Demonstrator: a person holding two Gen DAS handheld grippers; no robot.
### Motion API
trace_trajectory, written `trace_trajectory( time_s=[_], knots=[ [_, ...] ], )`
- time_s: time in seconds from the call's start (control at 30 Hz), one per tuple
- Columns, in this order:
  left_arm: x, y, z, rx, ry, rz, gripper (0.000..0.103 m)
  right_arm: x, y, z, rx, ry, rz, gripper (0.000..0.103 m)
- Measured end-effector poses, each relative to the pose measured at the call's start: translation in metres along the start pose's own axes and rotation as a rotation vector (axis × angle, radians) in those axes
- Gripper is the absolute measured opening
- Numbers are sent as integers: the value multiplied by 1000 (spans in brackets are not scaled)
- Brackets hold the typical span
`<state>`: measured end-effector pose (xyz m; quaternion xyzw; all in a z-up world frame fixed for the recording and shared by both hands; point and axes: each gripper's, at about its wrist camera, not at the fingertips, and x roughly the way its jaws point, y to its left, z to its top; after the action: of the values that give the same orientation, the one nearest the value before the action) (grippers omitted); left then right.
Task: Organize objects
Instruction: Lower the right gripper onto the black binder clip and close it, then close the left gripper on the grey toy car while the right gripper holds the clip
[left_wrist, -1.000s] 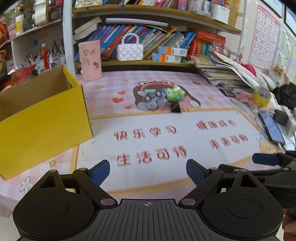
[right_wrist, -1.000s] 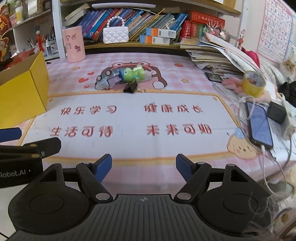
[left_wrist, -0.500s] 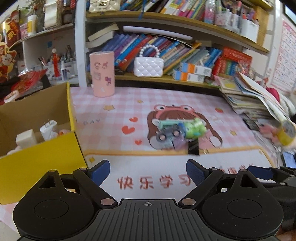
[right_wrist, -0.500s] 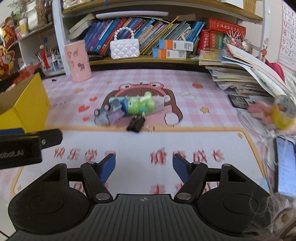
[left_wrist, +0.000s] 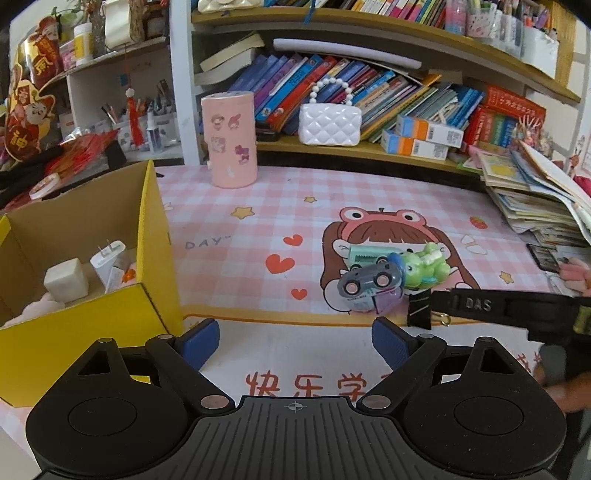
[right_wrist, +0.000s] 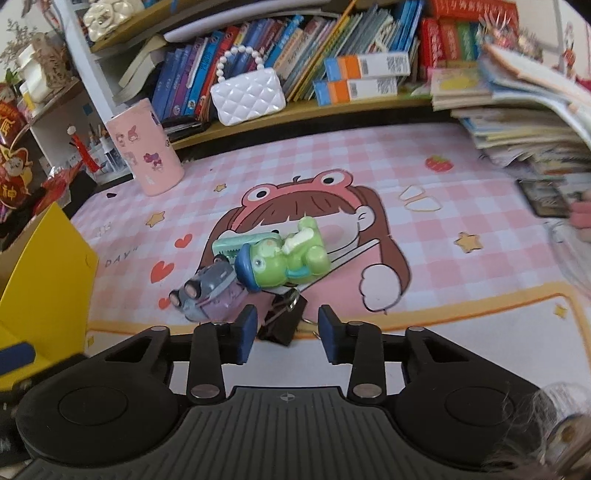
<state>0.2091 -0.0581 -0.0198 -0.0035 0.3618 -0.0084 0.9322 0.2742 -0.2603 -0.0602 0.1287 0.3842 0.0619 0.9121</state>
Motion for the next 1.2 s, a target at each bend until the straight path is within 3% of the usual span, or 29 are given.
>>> trace_trajectory(
  time_s=[0.13,0.23,0.3,0.6,0.83,0.9,0.93,1.03,1.2],
  knots=[
    [6,-7,5,5,3,15,92,19,-6,9,41,27,52,30],
    [13,-13,8,10,4,12,92,27,-13,13,67,40,107,6],
    [21,-16,12,9,7,3,92,25,-17,16,78,41,134,2],
    [74,-36,24,-36,40,-126,92,-26,-31,19,-18,-78,106,2],
    [115,-39,28,-102,104,-167,89,-51,-34,9,-23,-78,100,2],
    [121,-38,28,-111,117,-180,70,-54,-34,5,-15,-70,99,2],
    [122,-36,27,-113,118,-207,64,-56,-34,3,-13,-66,96,2],
    [115,-37,27,-83,114,-185,64,-61,-31,-4,-16,-54,81,2],
    [76,-27,21,-60,46,-211,64,-68,-25,-15,-30,-44,68,2]
  ],
)
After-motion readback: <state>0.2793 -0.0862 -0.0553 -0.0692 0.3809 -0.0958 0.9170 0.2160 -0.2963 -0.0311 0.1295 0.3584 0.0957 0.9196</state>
